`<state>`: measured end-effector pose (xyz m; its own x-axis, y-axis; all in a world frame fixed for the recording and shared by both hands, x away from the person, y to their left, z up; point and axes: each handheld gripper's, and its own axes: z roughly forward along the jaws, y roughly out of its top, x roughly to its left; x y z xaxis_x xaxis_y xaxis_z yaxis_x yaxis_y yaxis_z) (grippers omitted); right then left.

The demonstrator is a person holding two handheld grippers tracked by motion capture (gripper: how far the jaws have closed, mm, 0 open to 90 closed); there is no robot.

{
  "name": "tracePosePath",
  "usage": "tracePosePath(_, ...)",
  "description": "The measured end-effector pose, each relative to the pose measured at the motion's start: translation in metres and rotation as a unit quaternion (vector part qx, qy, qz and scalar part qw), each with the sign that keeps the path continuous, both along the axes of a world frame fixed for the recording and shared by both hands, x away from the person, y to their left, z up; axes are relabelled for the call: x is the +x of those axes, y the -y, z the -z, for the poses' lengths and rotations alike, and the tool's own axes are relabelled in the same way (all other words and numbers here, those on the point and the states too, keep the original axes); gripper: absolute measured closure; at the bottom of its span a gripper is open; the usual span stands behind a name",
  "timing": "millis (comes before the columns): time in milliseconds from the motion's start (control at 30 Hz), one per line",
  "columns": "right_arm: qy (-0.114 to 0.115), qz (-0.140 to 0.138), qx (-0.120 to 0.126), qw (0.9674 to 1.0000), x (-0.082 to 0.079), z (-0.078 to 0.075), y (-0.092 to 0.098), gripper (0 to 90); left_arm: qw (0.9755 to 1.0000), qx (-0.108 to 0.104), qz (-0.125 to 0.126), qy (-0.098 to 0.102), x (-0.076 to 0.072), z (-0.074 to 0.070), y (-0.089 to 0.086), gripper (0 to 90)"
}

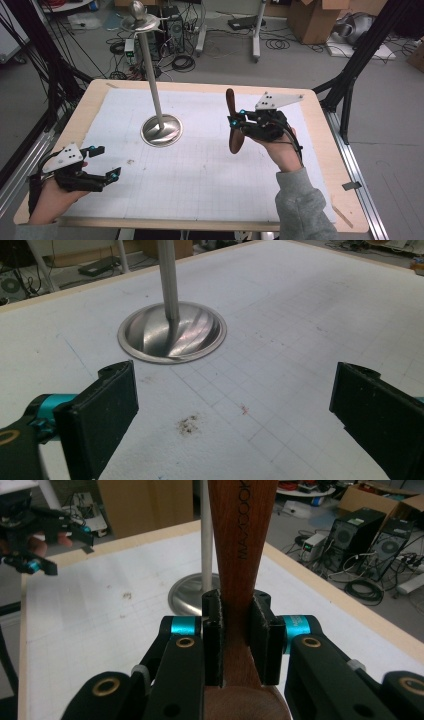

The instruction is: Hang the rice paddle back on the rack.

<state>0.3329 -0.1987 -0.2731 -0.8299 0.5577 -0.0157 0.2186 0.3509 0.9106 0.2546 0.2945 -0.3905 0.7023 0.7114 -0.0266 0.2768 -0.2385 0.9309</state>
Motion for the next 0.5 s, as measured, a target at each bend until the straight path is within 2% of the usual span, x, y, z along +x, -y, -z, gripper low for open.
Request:
tracePosePath(167,-0.007,0.003,0.002,1.0000,0.009,-0.003,-0.007,77.8,1.0000,0.002,0.001,-0.002,-0.002,0.001,0.000,5.9)
tracePosePath(267,0.000,-0.002,-0.008,1.0000,0.014,-0.004,-0.014,77.8,1.0000,0.005,0.001,-0.004,-0.002,0.002,0.001,5.9)
tracePosePath(500,0.005,-0.019,-0.006,0.9998,0.025,-0.016,-0.032,77.8,1.0000,0.002,-0.005,-0.002,-0.007,0.001,-0.004,5.9)
